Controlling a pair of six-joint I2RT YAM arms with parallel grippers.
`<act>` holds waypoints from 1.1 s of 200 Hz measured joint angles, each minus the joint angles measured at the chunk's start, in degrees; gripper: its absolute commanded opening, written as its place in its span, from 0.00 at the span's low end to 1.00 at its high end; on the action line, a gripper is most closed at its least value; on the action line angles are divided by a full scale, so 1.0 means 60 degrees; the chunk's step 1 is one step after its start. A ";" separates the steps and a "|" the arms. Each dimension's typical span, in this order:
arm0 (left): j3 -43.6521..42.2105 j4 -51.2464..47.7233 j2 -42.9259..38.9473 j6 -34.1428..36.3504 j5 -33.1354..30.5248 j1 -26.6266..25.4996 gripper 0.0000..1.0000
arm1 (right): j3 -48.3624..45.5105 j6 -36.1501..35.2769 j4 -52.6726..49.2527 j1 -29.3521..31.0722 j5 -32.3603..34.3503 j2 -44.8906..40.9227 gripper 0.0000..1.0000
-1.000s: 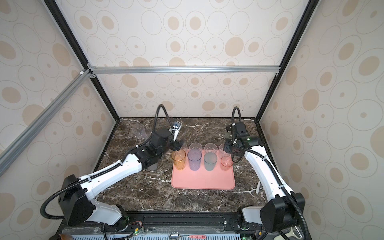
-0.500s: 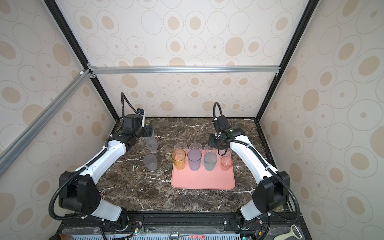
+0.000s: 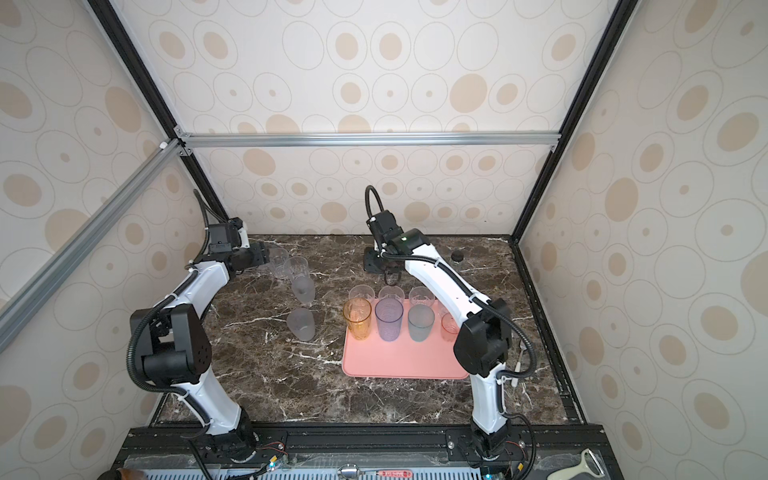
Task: Place the glasses into the tray
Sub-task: 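Reach the left gripper to a clear glass lying on the table and grasp it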
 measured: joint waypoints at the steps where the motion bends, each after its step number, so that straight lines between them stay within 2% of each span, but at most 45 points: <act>1: 0.0062 -0.0022 0.0062 0.0000 0.0025 0.0029 0.72 | 0.0062 -0.0004 -0.0011 0.0018 -0.0011 0.0044 0.31; 32: 0.1217 -0.0539 0.1231 0.0004 0.0353 0.0229 0.68 | 0.0889 -0.0091 -0.0353 0.0346 -0.0055 0.0568 0.31; 96: 0.2280 -0.0987 0.2648 -0.0029 0.0463 0.0204 0.61 | 0.0783 -0.0248 -0.0652 0.0423 0.0091 0.0557 0.32; 185: 0.2860 -0.0976 0.3355 -0.0164 0.0379 0.0131 0.45 | 0.0375 -0.0280 -0.0794 0.0463 0.0259 0.0546 0.32; 220: 0.2860 -0.0976 0.3413 -0.0189 0.0372 0.0091 0.31 | 0.0375 -0.0284 -0.0812 0.0463 0.0313 0.0546 0.32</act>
